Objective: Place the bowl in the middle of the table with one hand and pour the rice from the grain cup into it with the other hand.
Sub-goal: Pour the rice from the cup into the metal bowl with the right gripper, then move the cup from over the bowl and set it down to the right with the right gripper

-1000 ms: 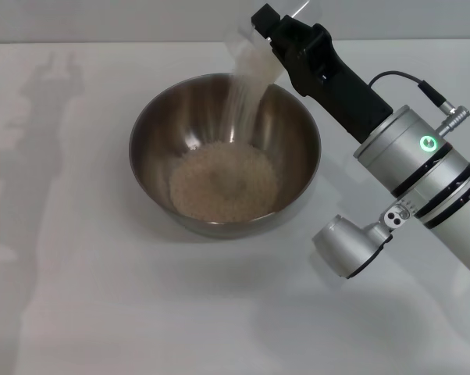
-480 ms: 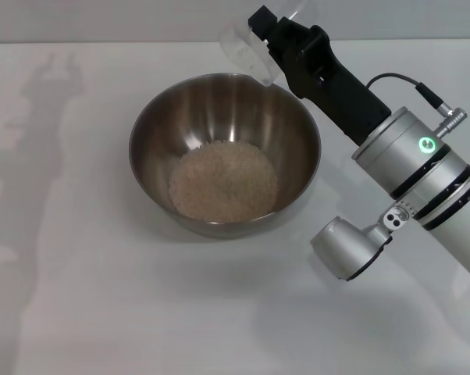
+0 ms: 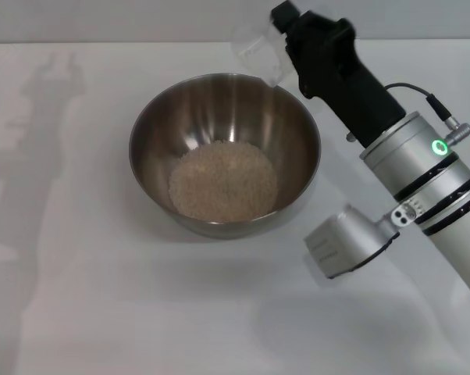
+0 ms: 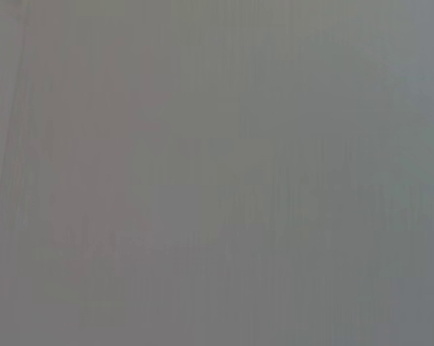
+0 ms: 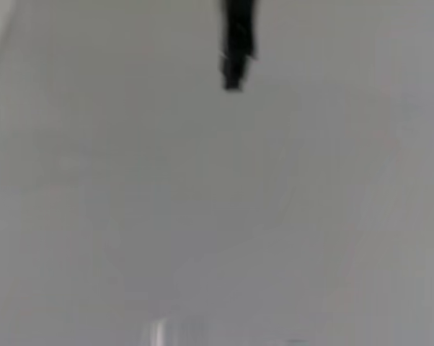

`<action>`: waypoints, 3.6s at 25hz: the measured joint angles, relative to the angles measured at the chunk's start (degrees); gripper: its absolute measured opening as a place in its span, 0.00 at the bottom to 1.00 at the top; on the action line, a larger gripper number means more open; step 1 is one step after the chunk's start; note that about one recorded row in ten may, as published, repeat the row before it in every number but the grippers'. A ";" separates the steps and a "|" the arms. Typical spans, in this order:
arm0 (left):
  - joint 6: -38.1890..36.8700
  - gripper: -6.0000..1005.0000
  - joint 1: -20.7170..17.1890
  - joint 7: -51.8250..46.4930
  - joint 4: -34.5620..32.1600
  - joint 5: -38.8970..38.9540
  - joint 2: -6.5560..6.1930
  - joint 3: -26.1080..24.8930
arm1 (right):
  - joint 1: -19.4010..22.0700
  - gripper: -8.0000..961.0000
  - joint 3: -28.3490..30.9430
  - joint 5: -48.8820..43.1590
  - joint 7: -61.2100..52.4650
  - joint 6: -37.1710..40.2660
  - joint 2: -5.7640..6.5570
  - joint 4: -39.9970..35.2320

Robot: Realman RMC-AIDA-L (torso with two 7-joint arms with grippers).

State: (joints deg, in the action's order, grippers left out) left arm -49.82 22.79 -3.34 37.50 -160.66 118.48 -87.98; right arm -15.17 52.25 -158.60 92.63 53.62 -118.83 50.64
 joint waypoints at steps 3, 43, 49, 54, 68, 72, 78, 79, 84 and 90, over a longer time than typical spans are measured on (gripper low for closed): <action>-0.06 0.29 -0.02 0.00 0.18 0.00 0.00 0.01 | 0.01 0.01 -1.62 7.61 -2.48 2.28 -0.39 -0.17; -0.89 0.29 -0.10 -0.09 0.42 -0.06 0.00 0.40 | -2.05 0.01 -12.71 62.65 -42.29 11.19 -0.79 1.02; -0.89 0.29 -0.17 -0.09 0.45 -0.21 -0.01 0.46 | -3.03 0.01 -13.79 65.21 -44.52 11.08 -0.79 -0.99; -0.87 0.29 -0.21 -0.09 0.47 -0.43 -0.01 0.55 | -2.74 0.01 -15.18 65.34 -49.80 10.80 -0.77 -1.76; -0.72 0.29 -0.58 0.13 0.73 -0.44 -0.09 1.37 | -2.69 0.02 -15.45 65.88 -58.24 7.57 -1.00 -6.67; -0.74 0.29 -0.76 0.29 1.36 -0.50 -0.11 1.89 | -2.50 0.02 -15.55 65.88 -61.59 7.34 -1.00 -7.22; -0.78 0.29 -0.95 0.35 1.97 -0.57 -0.17 2.03 | -3.07 0.02 -15.84 65.88 -65.67 6.14 -1.00 -9.61; -0.78 0.29 -0.98 0.37 2.02 -0.60 -0.18 2.03 | -3.12 0.02 -15.83 65.88 -66.20 5.87 -1.00 -9.89; -0.81 0.29 -1.14 0.42 2.04 -0.63 -0.18 2.03 | -4.02 0.03 -15.74 68.76 -67.06 5.13 -0.92 -11.14; -0.81 0.29 -1.24 0.44 2.23 -0.62 -0.18 2.03 | -5.08 0.03 -15.77 71.02 -67.08 2.75 -0.88 -12.01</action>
State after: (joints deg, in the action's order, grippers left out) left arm -50.63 21.55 -2.90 39.73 -161.28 118.30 -85.95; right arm -20.26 36.48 -87.58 25.55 56.37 -119.71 38.63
